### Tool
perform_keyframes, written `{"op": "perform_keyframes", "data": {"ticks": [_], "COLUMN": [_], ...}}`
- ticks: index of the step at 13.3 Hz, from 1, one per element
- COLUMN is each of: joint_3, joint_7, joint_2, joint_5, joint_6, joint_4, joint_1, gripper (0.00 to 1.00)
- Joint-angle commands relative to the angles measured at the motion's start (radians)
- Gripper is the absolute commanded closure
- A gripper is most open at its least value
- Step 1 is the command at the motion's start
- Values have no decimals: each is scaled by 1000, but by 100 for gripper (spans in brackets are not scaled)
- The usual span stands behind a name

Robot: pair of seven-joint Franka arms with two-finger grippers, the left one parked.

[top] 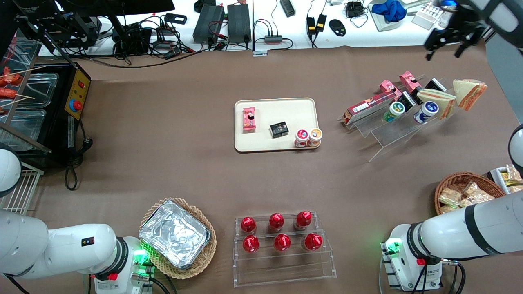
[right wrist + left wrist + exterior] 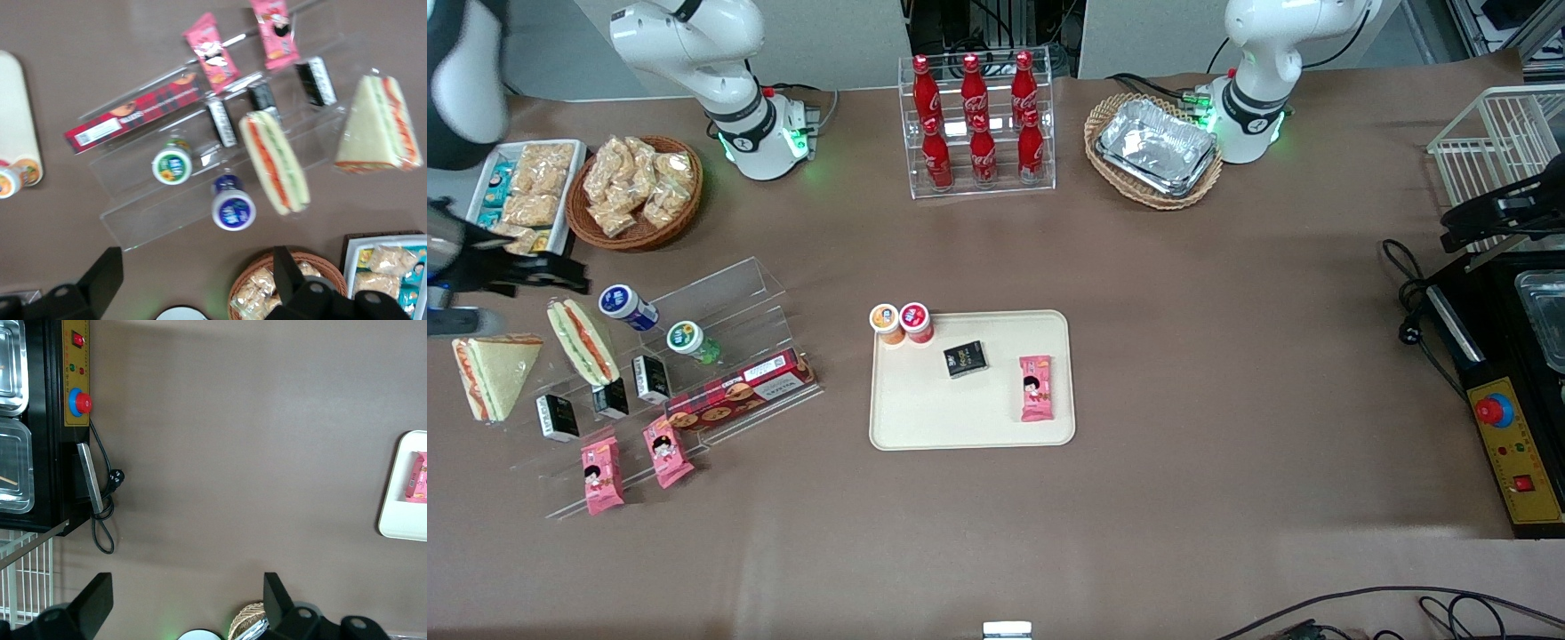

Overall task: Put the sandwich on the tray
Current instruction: 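Move the right gripper over the rack toward the wrapped sandwiches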

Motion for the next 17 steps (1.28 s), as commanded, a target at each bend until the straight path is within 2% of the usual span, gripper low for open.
{"op": "perform_keyframes", "data": {"ticks": [1,4,8,12,17], "joint_3": [3,-45,-132,-134,-135], "joint_7": [-32,-169,-300,-377,-408], "joint_2": [-7,-8,7,12,76], "joint_5": [8,3,3,0,6], "joint_6": [21,119,249,421,518], "joint_4": [10,-52,-108,-217,-226], "joint_1": [-106,-175,-186,-245,-272], "gripper": [0,0,0,0,0]}}
